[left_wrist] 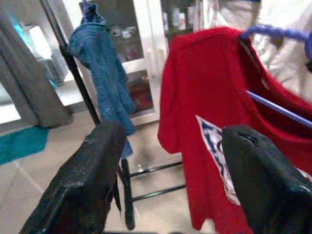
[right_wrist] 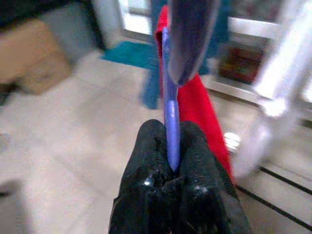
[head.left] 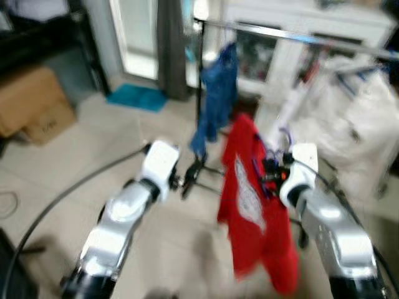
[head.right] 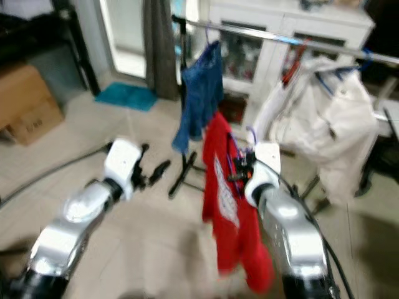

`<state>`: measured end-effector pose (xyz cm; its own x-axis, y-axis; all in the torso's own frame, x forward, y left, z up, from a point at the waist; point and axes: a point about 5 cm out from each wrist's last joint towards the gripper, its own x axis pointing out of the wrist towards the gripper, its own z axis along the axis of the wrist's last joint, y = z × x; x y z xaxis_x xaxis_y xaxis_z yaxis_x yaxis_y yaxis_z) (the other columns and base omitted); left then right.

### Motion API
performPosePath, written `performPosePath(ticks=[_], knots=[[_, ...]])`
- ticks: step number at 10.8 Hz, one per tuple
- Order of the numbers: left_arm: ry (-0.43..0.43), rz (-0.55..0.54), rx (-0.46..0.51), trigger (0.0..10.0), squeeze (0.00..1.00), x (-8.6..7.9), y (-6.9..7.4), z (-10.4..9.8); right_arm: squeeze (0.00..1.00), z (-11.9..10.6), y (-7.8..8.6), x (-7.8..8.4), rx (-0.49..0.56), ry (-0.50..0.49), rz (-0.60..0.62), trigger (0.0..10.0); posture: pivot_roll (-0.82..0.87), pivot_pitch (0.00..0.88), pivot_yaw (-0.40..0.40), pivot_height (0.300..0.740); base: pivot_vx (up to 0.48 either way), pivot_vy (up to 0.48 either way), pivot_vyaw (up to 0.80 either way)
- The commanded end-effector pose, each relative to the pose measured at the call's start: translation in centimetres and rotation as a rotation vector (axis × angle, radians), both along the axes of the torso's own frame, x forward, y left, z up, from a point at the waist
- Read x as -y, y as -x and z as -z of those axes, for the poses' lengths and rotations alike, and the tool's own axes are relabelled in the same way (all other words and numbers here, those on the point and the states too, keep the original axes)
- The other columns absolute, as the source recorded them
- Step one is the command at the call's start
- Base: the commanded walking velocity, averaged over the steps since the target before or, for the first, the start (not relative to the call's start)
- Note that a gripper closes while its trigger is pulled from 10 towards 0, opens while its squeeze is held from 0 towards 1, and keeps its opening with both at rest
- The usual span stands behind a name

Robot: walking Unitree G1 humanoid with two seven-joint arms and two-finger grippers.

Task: Hang hanger

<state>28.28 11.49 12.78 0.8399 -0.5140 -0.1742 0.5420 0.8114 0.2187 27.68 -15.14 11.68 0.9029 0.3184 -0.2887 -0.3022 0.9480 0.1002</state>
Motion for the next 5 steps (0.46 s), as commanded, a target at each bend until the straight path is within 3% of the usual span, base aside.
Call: performPosePath(ticks=[1, 5], knots=[[-0.050, 0.030, 0.013, 10.0, 1.00, 0.6, -0.9, -0.5, 0.00, -2.8, -0.6, -1.7, 0.112, -0.053, -0.118, 0.0, 0.11, 0.000, -0.039, 0.740, 0.000, 0.000, 0.00], [-0.084, 0.026, 0.092, 10.0, 1.00, 2.9, -3.3, -2.1, 0.00, -4.8, -0.7, -4.2, 0.171, -0.153, -0.277, 0.0, 0.11, 0.000, -0.037, 0.740, 0.000, 0.000, 0.00]])
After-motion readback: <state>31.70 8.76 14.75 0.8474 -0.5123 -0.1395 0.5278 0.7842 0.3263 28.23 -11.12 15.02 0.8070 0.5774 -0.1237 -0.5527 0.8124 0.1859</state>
